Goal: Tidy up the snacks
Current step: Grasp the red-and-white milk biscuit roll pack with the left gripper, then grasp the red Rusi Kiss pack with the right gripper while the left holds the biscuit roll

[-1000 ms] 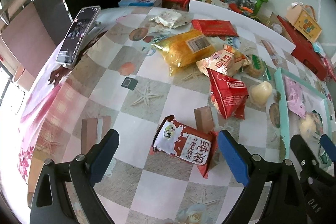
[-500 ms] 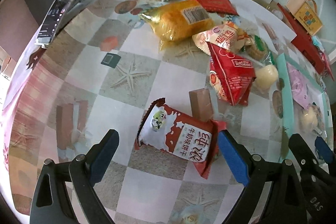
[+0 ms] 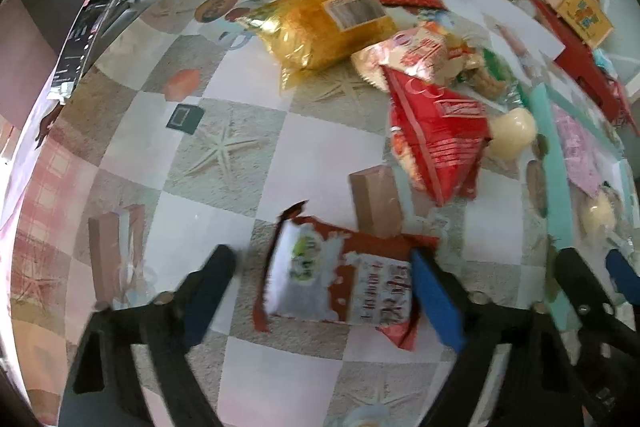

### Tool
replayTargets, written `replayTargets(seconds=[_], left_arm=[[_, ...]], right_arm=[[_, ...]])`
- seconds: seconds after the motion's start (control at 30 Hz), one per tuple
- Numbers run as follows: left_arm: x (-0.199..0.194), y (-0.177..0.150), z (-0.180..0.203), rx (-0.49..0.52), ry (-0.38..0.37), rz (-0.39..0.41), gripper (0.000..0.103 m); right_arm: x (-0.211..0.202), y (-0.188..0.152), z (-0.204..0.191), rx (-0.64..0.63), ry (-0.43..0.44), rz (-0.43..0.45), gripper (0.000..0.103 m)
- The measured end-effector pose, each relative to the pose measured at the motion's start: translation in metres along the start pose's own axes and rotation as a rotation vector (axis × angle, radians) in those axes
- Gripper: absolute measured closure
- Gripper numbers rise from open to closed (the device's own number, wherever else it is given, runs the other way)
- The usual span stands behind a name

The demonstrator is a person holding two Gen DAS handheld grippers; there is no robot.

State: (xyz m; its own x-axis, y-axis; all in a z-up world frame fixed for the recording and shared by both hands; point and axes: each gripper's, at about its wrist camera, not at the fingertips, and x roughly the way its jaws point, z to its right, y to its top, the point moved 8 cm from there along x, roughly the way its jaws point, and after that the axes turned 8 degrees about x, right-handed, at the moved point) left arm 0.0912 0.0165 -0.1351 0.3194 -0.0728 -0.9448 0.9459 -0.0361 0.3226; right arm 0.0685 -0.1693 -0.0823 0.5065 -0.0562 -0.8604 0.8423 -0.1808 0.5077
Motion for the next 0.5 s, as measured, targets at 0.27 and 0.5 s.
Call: replayTargets(seconds=[0.27, 0.5], left_arm=[[-0.002, 0.008, 0.011, 0.003, -0.063, 0.018, 0.037], [-0.008, 0.001, -0.002, -0.028, -0.08, 0.025, 0.037]], right_arm=[[-0.001, 0.006, -0.005, 0.009, 0.02, 0.026, 0.0], [-0.002, 0.014, -0.019, 0.008, 0.076, 0.061, 0.0]])
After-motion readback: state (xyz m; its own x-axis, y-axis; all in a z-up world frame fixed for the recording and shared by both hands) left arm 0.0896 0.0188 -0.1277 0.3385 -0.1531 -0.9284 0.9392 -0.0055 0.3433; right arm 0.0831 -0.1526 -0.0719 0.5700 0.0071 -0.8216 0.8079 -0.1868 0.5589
